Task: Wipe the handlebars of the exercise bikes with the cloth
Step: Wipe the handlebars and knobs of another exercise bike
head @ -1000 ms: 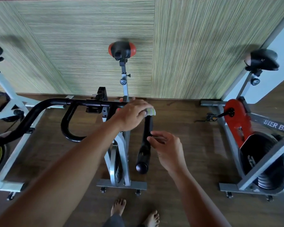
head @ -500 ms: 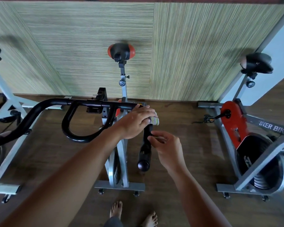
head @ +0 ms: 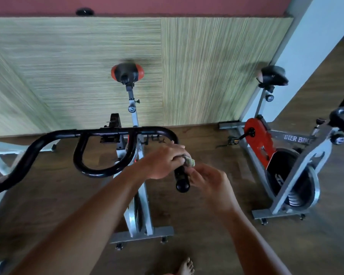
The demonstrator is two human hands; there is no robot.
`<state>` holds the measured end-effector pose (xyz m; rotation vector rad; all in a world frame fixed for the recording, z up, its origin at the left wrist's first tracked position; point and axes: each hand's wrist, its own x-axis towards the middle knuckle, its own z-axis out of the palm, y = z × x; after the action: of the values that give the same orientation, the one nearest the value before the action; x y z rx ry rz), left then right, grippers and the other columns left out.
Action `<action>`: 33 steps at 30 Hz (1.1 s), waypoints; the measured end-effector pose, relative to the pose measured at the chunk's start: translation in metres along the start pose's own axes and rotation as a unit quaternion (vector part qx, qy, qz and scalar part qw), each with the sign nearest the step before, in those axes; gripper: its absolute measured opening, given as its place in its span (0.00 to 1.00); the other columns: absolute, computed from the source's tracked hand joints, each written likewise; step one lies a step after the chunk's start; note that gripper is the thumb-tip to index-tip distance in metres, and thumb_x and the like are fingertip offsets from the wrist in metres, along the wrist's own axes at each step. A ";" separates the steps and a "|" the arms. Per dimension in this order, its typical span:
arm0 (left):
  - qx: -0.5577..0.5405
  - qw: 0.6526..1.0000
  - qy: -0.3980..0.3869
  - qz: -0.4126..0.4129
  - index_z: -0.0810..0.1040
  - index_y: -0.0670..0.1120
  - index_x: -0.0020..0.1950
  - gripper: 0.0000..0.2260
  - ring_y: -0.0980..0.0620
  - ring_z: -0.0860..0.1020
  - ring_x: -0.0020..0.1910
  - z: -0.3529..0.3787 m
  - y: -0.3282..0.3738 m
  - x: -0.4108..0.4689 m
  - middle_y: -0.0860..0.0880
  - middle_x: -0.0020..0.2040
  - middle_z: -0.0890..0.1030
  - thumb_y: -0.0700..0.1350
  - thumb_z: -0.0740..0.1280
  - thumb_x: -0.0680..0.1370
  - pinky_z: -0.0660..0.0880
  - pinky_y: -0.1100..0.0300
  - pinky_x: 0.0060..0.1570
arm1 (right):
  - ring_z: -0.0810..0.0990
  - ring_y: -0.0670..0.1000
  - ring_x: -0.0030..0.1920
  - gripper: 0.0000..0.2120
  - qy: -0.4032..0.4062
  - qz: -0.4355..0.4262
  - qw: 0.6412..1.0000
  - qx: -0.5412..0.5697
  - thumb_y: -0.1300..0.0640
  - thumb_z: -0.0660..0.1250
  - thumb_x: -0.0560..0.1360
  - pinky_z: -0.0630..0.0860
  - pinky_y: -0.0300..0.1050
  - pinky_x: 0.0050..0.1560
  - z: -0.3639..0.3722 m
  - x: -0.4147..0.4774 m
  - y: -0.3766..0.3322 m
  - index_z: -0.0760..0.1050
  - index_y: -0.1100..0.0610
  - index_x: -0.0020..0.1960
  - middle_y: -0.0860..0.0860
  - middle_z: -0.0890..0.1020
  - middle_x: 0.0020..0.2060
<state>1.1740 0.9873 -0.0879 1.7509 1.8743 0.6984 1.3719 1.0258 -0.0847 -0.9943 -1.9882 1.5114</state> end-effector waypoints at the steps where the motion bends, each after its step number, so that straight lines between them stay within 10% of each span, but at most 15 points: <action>1: 0.002 1.000 -0.007 -0.003 0.79 0.49 0.66 0.13 0.59 0.62 0.75 -0.003 -0.004 0.000 0.55 0.68 0.76 0.42 0.62 0.83 0.55 0.59 0.75 | 0.86 0.45 0.46 0.10 0.009 -0.016 1.000 -0.011 0.46 0.69 0.77 0.83 0.54 0.50 0.001 -0.007 -0.003 0.84 0.50 0.49 0.46 0.86 0.44; 9: -0.059 0.997 -0.015 -0.041 0.77 0.49 0.69 0.15 0.55 0.61 0.78 -0.002 -0.005 -0.012 0.50 0.72 0.74 0.43 0.62 0.83 0.57 0.57 0.75 | 0.85 0.44 0.45 0.03 0.133 -0.094 0.986 -0.024 0.59 0.73 0.75 0.79 0.35 0.46 0.019 -0.042 -0.018 0.85 0.53 0.48 0.45 0.85 0.44; 13: -0.118 0.989 0.049 -0.077 0.79 0.56 0.67 0.20 0.55 0.71 0.72 0.014 -0.006 -0.031 0.50 0.73 0.74 0.56 0.58 0.77 0.67 0.53 0.71 | 0.85 0.46 0.48 0.08 0.157 -0.100 0.982 -0.030 0.64 0.74 0.73 0.81 0.40 0.51 0.027 -0.045 -0.018 0.85 0.54 0.50 0.45 0.85 0.46; 20: -0.228 0.967 0.104 -0.035 0.83 0.47 0.59 0.14 0.55 0.81 0.55 0.016 0.015 -0.054 0.52 0.53 0.85 0.46 0.61 0.79 0.74 0.57 0.60 | 0.85 0.44 0.48 0.06 0.158 -0.069 0.985 0.003 0.62 0.74 0.74 0.81 0.40 0.51 0.026 -0.047 -0.016 0.85 0.54 0.50 0.47 0.85 0.46; 33: -0.315 0.926 0.192 -0.083 0.82 0.54 0.58 0.11 0.60 0.82 0.52 0.030 0.039 -0.083 0.57 0.50 0.85 0.47 0.62 0.82 0.77 0.53 0.57 | 0.86 0.46 0.48 0.07 0.171 -0.069 0.983 0.025 0.62 0.74 0.75 0.80 0.40 0.51 0.031 -0.049 -0.015 0.85 0.57 0.52 0.49 0.85 0.47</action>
<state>1.2289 0.9083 -0.0845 1.0846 1.7214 1.4621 1.3769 0.9665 -0.0759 -0.9964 -1.7299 1.2175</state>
